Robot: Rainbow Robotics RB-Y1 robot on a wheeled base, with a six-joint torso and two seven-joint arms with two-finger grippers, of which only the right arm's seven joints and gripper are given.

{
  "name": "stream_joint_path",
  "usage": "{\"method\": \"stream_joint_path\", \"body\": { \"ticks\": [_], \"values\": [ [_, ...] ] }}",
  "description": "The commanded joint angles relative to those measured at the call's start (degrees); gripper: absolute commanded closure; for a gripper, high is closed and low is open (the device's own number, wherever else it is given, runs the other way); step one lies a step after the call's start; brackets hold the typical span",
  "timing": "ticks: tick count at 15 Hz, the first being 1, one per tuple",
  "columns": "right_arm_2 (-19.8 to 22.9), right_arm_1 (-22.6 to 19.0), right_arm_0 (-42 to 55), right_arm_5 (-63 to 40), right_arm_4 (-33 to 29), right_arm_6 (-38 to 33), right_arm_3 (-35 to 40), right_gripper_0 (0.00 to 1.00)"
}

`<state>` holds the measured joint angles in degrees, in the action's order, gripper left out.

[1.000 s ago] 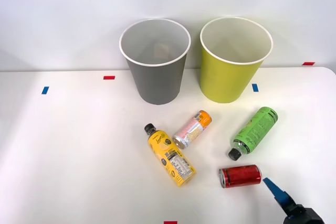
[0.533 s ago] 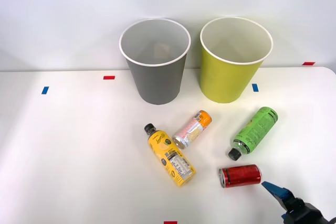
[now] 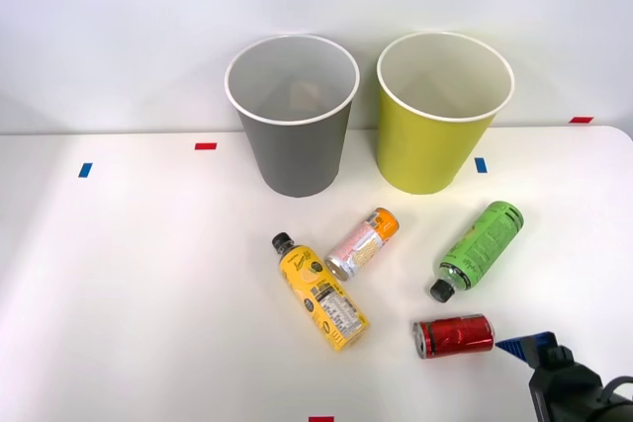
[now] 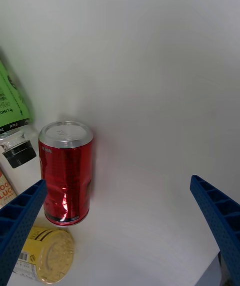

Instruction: Put cans in the gray bin, plastic bottles in the light green bin

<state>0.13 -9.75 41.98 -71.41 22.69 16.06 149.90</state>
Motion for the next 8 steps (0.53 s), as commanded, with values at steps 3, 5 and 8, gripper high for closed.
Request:
{"method": "stream_joint_path", "body": {
  "ticks": [3, 5, 8],
  "values": [
    [-0.7, -1.2, -11.2, -11.3, -1.3, -10.0, 0.1, 0.01],
    [-1.2, -1.6, -12.8, -11.3, -1.2, -10.2, 0.1, 0.01],
    [-2.0, -1.8, -14.1, -11.3, -1.2, -10.4, 0.1, 0.01]
  ]
}}
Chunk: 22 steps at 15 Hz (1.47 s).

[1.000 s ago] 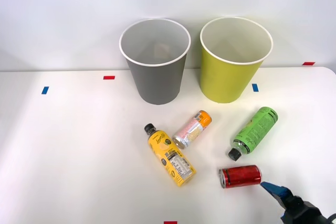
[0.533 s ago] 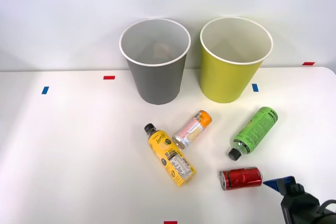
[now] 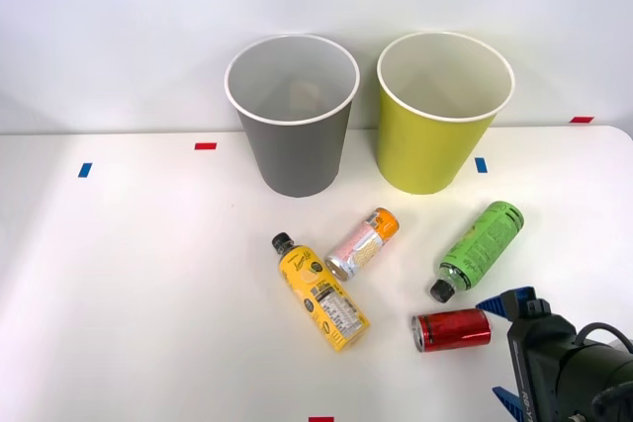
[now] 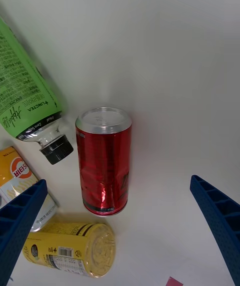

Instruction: Put cans in the gray bin, plastic bottles in the light green bin

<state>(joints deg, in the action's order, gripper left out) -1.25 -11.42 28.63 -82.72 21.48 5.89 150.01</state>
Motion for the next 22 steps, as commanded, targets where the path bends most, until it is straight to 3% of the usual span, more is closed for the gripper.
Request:
{"method": "stream_joint_path", "body": {
  "ticks": [1, 13, 22],
  "values": [
    [-0.7, -0.2, -1.1, 0.0, 0.1, -0.3, 0.0, 0.01],
    [-0.8, -1.4, -3.8, -0.1, -0.6, -2.0, -1.4, 0.01],
    [-0.9, 1.1, -6.0, -0.2, -3.5, -1.5, -6.3, 0.01]
  ]
}}
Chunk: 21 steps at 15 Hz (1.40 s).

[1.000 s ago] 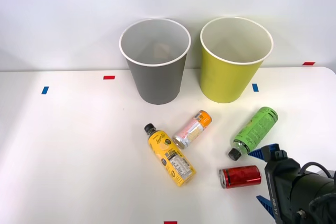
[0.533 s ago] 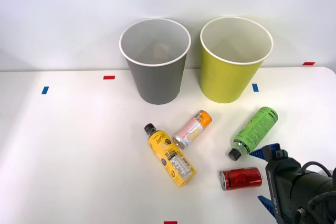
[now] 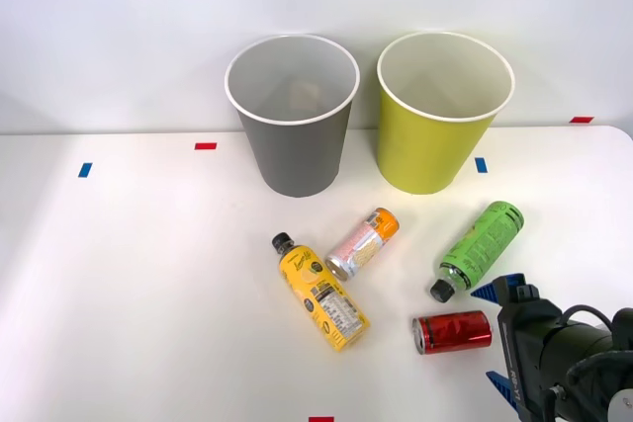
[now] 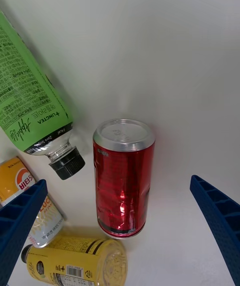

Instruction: Put cans in the gray bin, plastic bottles in the light green bin

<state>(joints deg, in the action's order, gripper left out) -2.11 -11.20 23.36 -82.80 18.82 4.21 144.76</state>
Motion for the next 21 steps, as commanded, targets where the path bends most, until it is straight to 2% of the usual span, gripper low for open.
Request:
{"method": "stream_joint_path", "body": {
  "ticks": [1, 9, 13, 21],
  "values": [
    [-0.2, 1.2, -0.7, 0.0, -1.2, 0.4, -1.3, 0.01],
    [-2.3, 2.5, -0.9, 0.0, -4.3, 0.5, -2.2, 0.01],
    [-2.5, 4.1, -2.4, 0.0, -6.3, 1.2, -5.0, 0.01],
    [-4.0, 4.2, -1.9, 0.1, -7.7, 1.6, -6.4, 0.01]
  ]
}}
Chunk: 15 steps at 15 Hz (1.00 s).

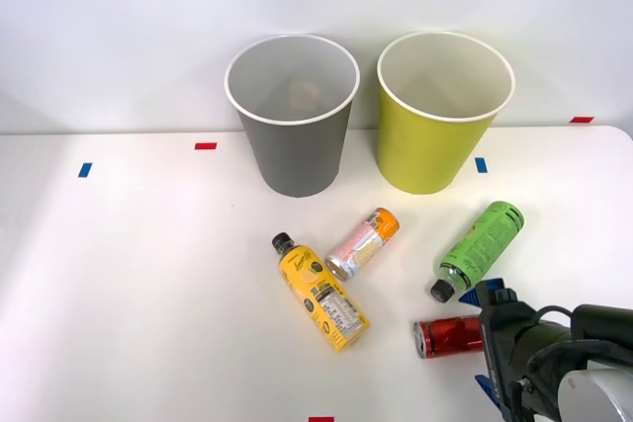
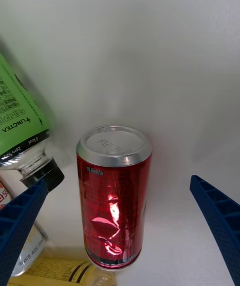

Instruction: Put cans in the gray bin, plastic bottles in the light green bin

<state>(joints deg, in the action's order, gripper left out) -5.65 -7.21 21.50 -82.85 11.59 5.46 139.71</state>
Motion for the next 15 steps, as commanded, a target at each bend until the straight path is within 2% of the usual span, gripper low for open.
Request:
{"method": "stream_joint_path", "body": {
  "ticks": [1, 10, 12, 15],
  "values": [
    [-0.5, 0.4, -0.5, 0.6, -0.9, 0.5, -2.2, 0.01],
    [-1.3, 1.7, -1.3, 0.9, -2.5, 2.5, -3.7, 0.02],
    [-1.8, 1.8, -1.3, 0.9, -3.2, 4.1, -3.7, 0.37],
    [-2.5, 2.1, -1.3, 0.9, -4.5, 6.1, -3.6, 0.58]
  ]
}}
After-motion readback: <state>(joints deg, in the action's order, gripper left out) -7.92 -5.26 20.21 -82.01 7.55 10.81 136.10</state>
